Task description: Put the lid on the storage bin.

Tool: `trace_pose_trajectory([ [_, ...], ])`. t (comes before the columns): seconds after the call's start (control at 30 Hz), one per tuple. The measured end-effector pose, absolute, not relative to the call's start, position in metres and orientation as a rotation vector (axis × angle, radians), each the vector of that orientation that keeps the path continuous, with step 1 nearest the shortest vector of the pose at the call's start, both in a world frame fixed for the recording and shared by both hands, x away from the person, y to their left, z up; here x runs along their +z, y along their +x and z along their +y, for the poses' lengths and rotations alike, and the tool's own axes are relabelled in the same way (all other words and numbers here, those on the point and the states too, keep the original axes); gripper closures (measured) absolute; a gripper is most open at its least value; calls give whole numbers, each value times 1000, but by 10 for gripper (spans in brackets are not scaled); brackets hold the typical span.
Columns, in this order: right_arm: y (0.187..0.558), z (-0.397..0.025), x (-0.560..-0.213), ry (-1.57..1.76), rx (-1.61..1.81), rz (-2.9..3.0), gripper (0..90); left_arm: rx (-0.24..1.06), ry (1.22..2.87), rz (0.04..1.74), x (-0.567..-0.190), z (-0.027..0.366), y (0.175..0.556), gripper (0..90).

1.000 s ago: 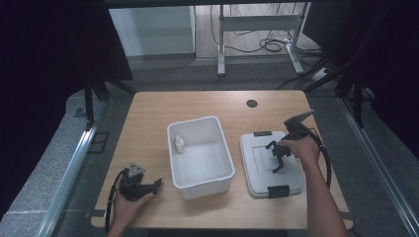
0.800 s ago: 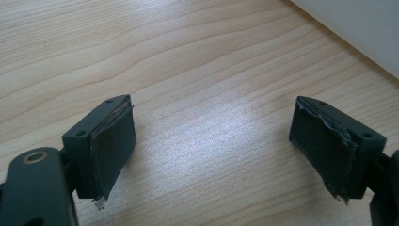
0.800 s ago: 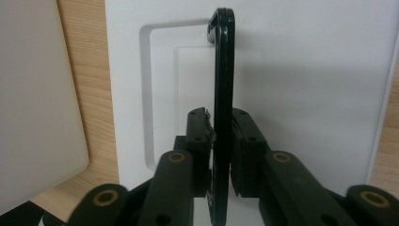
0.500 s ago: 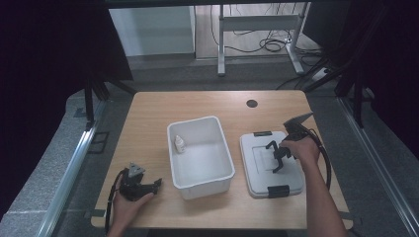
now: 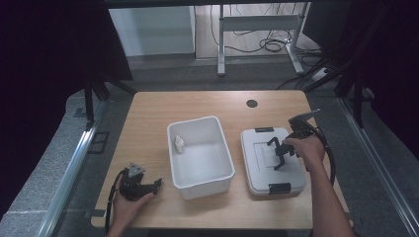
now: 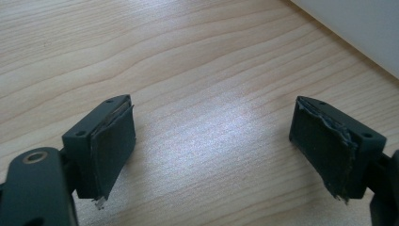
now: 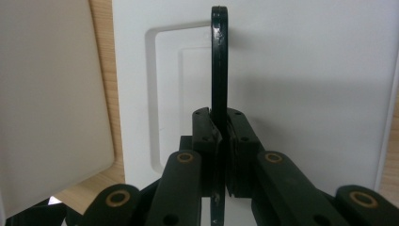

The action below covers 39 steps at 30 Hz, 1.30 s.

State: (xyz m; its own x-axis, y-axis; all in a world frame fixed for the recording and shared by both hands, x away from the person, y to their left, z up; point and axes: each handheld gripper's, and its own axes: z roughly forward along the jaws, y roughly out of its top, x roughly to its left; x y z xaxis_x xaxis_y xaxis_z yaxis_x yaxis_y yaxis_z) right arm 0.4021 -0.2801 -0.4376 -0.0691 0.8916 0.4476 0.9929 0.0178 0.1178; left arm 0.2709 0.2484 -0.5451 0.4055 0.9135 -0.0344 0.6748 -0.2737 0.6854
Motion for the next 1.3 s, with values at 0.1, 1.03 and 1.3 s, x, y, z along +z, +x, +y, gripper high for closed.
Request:
trace_pose_trajectory([
  [0.1,400,-282,-431,-1945,-612,-2047,844,494,2041,1347,-545,248,271,148],
  [1.03,393,-273,-397,-1893,-724,-2054,844,494,2041,1348,-545,248,271,148],
  [1.3,392,-267,-387,-1867,-747,-2074,842,494,2038,1349,-545,248,271,148],
])
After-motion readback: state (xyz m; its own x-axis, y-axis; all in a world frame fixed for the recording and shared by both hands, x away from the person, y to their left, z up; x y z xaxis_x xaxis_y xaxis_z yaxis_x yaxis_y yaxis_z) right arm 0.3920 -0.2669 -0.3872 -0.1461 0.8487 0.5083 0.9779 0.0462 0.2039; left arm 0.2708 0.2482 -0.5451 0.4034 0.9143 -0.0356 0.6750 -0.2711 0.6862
